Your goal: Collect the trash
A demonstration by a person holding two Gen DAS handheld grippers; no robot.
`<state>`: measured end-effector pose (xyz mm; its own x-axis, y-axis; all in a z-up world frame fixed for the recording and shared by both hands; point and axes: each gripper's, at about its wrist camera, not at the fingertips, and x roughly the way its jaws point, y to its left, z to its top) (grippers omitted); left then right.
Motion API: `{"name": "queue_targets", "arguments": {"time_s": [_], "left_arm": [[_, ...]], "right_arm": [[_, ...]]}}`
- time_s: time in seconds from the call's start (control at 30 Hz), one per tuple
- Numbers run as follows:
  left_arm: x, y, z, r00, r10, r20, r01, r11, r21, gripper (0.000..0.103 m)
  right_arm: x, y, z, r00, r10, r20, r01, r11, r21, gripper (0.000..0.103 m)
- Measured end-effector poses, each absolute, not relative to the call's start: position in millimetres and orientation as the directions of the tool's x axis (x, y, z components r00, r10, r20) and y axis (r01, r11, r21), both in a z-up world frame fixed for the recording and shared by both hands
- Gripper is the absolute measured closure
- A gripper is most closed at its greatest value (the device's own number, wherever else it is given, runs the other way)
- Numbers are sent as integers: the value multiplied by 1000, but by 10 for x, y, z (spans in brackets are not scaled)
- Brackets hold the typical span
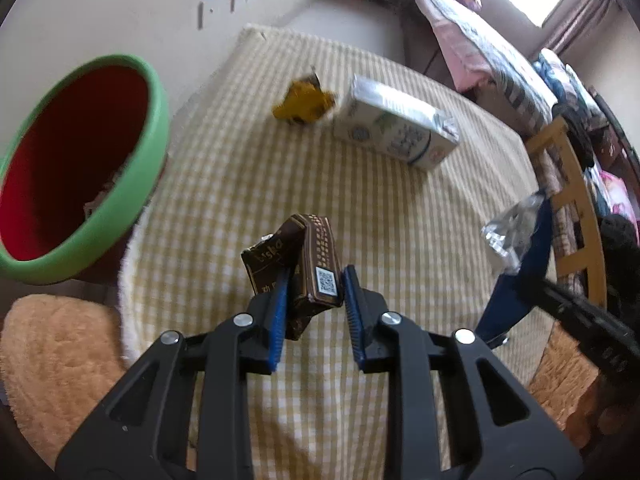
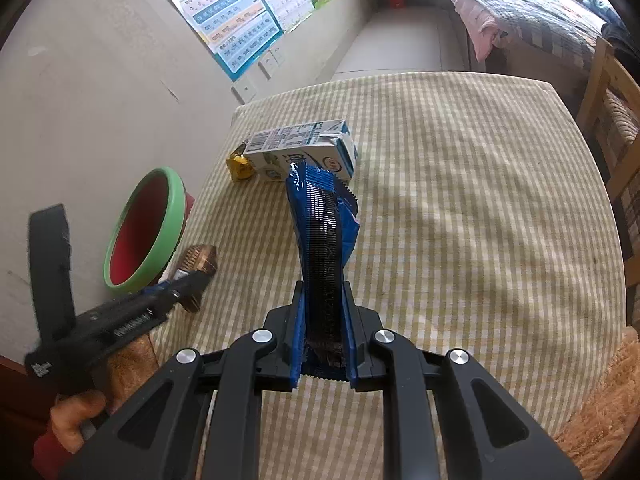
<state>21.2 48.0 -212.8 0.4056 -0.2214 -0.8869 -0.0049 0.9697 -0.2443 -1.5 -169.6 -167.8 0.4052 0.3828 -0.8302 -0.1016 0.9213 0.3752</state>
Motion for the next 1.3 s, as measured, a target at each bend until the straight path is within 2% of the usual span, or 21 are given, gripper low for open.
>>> {"name": "queue_targets", "arguments": {"time_s": [0.5,1.3], "left_arm": [[196,807,-1419,580,-105,-808,-31,988,-152,78],[216,2232,-1526,582,76,-810,-292,949,-121,78]], "right_arm": [[178,-1185,-1367,430,437,-790,-261,898,355,87],[695,480,-1121,332,596,-731,-518,763,387,86]]}}
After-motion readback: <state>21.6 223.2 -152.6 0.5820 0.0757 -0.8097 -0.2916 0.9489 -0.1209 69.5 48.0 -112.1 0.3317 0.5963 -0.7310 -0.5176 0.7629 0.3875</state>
